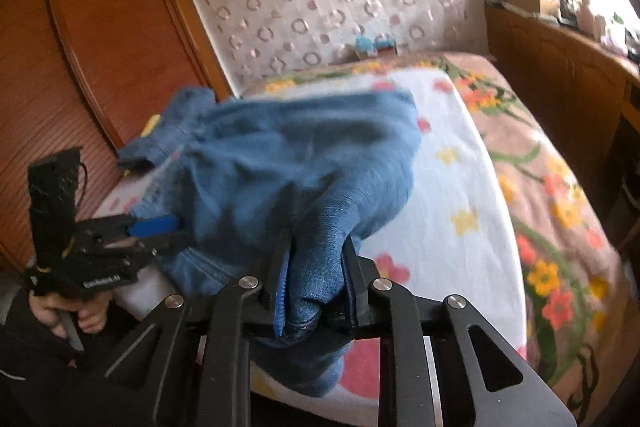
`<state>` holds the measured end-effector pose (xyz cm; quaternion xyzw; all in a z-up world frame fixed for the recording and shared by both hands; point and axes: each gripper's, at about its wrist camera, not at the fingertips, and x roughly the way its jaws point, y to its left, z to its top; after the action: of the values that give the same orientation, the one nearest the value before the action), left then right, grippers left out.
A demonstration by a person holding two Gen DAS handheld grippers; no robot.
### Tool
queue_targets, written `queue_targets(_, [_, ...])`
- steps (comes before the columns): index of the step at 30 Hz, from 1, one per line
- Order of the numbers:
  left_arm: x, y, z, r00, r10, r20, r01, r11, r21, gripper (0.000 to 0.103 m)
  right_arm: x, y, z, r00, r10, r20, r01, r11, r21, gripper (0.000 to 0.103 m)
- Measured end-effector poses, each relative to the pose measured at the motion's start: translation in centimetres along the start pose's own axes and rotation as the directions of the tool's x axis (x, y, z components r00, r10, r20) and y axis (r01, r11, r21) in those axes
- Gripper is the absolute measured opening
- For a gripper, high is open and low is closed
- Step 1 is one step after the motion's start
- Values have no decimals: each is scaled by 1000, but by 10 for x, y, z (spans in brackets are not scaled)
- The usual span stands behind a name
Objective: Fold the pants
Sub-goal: 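Grasp the jeans with the right gripper and fold them over once more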
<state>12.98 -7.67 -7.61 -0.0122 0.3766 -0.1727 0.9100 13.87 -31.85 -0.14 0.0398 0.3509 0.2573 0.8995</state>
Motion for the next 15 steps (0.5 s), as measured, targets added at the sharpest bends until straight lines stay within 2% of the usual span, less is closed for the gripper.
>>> queue_targets(6, [-36, 17, 4, 998, 44, 49, -43, 999, -23, 36, 4, 37, 38, 998, 43, 43, -40, 997, -66, 18])
queue_targets(9, [-58, 31, 3, 995, 57, 88, -54, 998, -44, 36, 16, 60, 54, 998, 51, 37, -47, 994, -99, 18])
queue_targets(15, [-88, 64, -4, 985, 118, 125, -107, 990, -87, 36, 41, 116, 75, 992, 126, 22, -119, 972, -202, 17])
